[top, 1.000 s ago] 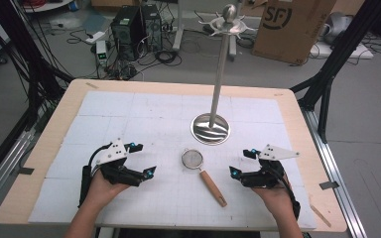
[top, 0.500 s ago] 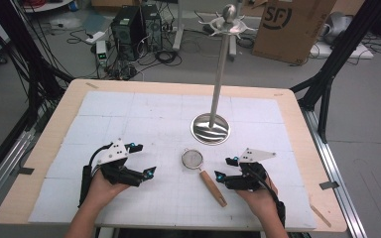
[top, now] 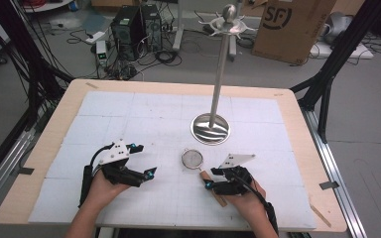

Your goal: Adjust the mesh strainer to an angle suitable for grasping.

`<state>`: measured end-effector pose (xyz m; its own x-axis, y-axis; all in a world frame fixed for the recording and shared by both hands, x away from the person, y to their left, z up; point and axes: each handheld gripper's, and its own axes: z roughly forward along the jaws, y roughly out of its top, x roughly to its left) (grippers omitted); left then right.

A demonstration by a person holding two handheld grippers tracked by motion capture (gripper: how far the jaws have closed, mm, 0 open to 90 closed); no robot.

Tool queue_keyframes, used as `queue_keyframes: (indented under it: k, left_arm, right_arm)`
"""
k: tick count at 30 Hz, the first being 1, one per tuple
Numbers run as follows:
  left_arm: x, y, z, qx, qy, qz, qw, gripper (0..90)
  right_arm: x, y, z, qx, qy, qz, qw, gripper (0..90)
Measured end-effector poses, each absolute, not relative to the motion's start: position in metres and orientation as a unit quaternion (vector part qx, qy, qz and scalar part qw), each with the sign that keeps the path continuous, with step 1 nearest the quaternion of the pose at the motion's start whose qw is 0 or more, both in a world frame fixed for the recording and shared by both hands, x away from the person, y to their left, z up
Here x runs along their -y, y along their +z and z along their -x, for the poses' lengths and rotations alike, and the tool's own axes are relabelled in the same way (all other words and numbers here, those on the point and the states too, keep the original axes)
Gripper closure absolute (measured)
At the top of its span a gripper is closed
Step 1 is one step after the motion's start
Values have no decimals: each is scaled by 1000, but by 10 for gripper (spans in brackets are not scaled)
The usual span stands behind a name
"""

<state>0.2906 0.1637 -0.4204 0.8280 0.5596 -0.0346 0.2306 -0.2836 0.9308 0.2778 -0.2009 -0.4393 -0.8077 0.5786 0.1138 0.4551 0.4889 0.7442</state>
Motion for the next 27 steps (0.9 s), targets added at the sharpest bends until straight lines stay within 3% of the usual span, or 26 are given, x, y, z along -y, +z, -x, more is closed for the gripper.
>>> queue_keyframes:
  k: [5,18,21,27]
  left_arm:
    - [-164,-420,-290,-250,151,-786,545,106]
    - [-164,-420,-290,-250,148,-786,545,105]
    - [-164,-420,-290,-249,147,-787,546,106]
    - [-164,-420,-290,-249,148,-787,544,106]
  right_arm:
    - [194,-442,-276,-874,386,-286,76,570]
    - [197,-439,-276,-883,376,-274,64,638]
    - [199,-438,-276,-886,372,-272,58,692]
    - [196,-438,-276,-890,375,-255,47,695]
